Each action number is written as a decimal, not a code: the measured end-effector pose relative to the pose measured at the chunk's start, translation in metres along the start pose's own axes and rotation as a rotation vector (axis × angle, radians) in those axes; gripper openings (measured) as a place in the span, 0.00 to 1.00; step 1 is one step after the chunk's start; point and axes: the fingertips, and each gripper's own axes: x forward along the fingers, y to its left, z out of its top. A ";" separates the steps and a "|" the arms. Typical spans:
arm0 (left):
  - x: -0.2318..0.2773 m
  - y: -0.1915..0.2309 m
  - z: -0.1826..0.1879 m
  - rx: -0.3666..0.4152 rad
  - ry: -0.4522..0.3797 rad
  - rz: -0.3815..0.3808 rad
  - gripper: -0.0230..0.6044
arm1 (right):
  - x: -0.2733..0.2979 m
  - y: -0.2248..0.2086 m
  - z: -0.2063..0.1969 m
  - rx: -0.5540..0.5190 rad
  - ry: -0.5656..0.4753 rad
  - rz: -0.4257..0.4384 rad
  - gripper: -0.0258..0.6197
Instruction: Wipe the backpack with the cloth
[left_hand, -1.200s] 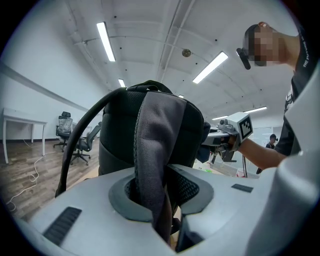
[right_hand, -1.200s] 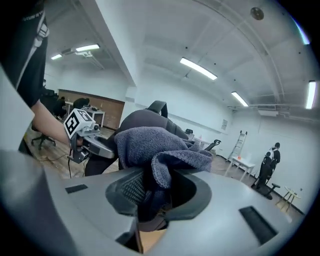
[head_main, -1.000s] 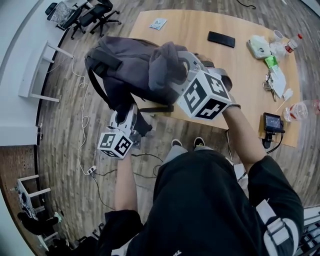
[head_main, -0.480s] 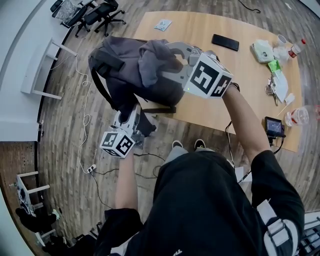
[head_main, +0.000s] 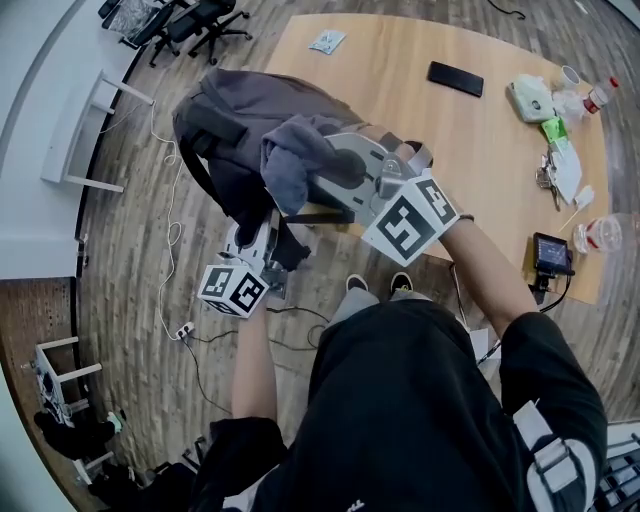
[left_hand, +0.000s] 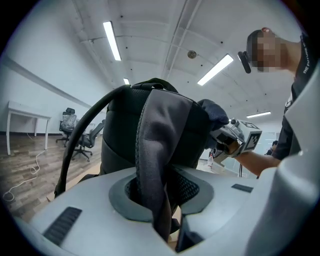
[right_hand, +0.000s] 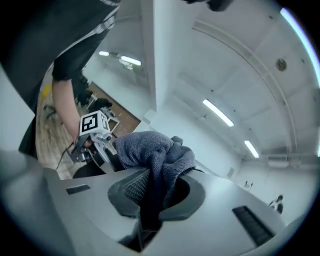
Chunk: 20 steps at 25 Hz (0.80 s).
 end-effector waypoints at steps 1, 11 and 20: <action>0.000 0.000 0.000 -0.004 -0.002 -0.001 0.17 | -0.002 0.002 -0.007 0.060 -0.005 -0.010 0.11; 0.004 0.001 0.001 -0.026 -0.024 -0.003 0.17 | -0.010 0.095 -0.143 0.397 0.269 -0.034 0.10; 0.004 -0.002 -0.001 -0.029 -0.019 0.005 0.17 | -0.023 0.170 -0.264 0.594 0.691 0.057 0.11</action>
